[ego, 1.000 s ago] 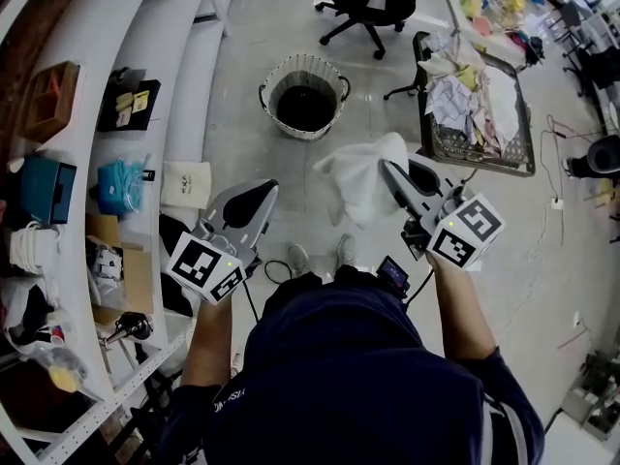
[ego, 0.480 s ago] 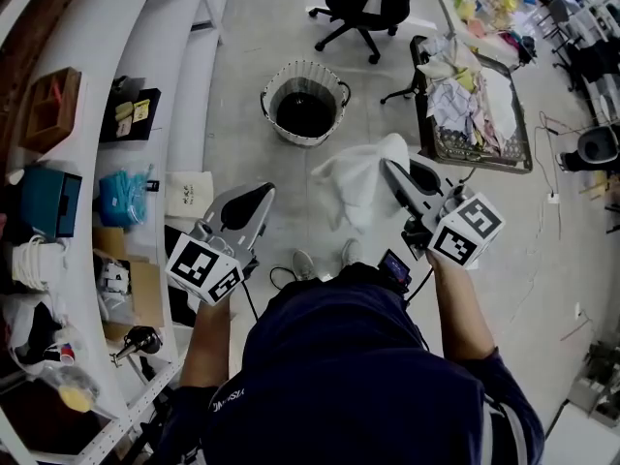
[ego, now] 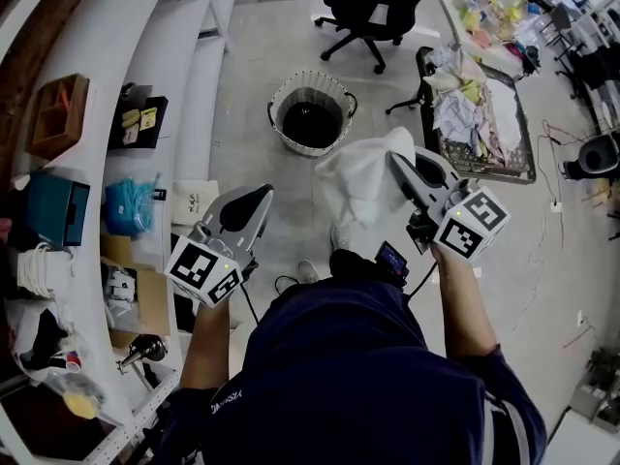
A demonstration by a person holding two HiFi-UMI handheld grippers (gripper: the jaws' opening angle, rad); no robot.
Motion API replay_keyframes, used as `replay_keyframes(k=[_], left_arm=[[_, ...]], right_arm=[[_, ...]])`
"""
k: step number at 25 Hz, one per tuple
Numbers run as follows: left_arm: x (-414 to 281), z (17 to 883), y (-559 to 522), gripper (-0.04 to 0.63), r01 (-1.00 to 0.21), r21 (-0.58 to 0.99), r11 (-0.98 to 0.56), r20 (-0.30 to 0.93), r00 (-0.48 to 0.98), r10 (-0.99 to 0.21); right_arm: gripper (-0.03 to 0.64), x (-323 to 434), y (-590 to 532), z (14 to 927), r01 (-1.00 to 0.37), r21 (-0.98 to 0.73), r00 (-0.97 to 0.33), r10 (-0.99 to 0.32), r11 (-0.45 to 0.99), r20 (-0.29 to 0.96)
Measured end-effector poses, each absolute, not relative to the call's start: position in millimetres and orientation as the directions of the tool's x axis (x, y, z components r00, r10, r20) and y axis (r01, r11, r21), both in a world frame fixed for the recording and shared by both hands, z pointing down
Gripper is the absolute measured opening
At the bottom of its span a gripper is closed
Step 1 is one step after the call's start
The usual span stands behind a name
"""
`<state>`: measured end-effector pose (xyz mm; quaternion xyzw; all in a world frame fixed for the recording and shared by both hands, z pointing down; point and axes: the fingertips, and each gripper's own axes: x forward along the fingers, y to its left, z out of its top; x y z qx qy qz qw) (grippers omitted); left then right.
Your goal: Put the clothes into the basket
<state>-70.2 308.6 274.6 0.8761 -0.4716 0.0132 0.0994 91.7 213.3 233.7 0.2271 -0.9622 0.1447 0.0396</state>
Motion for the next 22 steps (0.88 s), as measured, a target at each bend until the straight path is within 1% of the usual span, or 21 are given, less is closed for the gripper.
replay_keyframes(k=[10,22], left_arm=[[-70.4,281.5,271.1,0.005,-0.838,0.16,-0.522,0.142,0.543,-0.828],[-59.8,296.8,157.1,0.005,-0.863,0.163,-0.479,0.202,0.504,-0.84]], right_arm=[[0.032,86.7,173.8,244.1,-0.42,-0.27,-0.907,-0.395,0.867,0.143],[0.032,85.3,68.8,266.1,-0.338,-0.289,-0.94,-0.311,0.896,0.137]])
